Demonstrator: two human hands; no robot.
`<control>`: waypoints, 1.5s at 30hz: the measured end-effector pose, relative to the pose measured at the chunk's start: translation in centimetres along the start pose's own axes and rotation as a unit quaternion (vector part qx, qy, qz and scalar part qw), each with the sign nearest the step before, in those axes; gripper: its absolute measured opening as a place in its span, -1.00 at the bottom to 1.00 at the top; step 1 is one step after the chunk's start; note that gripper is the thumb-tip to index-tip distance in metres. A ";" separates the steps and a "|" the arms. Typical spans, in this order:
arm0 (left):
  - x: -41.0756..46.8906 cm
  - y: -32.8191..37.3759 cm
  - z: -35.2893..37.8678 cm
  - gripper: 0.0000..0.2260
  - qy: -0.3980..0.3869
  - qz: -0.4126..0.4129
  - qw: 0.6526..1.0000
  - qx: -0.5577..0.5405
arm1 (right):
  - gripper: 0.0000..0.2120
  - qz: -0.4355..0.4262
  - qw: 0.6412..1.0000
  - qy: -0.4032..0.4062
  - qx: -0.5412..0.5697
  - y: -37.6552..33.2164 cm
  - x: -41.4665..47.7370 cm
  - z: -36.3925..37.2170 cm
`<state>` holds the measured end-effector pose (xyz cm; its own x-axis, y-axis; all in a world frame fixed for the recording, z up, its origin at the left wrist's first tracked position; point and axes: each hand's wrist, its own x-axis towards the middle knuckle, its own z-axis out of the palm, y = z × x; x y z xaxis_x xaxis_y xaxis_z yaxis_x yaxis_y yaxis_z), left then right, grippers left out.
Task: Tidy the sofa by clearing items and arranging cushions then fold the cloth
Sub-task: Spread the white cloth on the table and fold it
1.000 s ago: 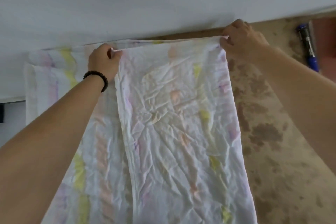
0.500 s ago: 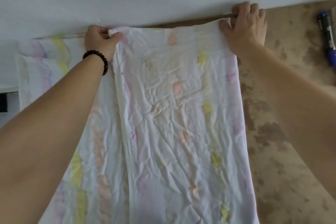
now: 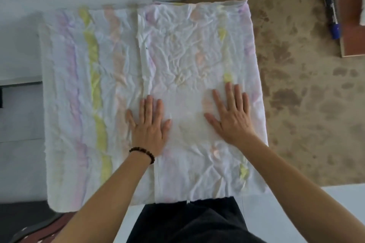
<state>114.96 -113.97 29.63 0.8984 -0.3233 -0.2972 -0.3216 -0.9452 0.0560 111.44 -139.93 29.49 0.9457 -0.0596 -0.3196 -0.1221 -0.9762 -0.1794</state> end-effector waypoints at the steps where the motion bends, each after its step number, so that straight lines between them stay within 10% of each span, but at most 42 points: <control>1: 0.2 -0.5 0.1 -0.40 -0.010 0.005 1.000 0.003 | -0.28 0.006 1.000 -0.010 -0.001 -0.1 0.2 0.0; 11: -10.0 -0.6 -0.3 -0.44 0.052 0.004 0.990 -0.128 | -0.32 0.192 0.975 0.042 0.100 -2.1 -12.9 -0.1; 28: -23.7 4.3 8.3 -0.34 0.047 -0.020 0.997 -0.057 | -0.36 0.158 0.981 0.047 0.101 3.0 -25.6 7.8; 34: -27.4 7.5 10.9 -0.56 0.236 -0.195 0.906 -0.292 | -0.28 0.129 0.953 0.178 0.210 4.1 -29.8 10.9; 40: -23.6 7.0 16.0 -0.55 0.076 -0.348 0.805 -0.475 | -0.21 0.336 0.839 0.000 0.428 5.0 -26.3 16.4; 45: -19.9 5.0 17.9 -0.79 0.105 -0.330 0.825 -0.447 | -0.60 0.243 0.870 0.021 0.429 6.3 -23.3 18.7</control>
<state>90.09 -111.47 18.80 0.8512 0.3636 -0.3786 0.5239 -0.5436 0.6557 82.95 -140.81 18.39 0.7272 -0.4475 -0.5206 -0.6738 -0.3200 -0.6660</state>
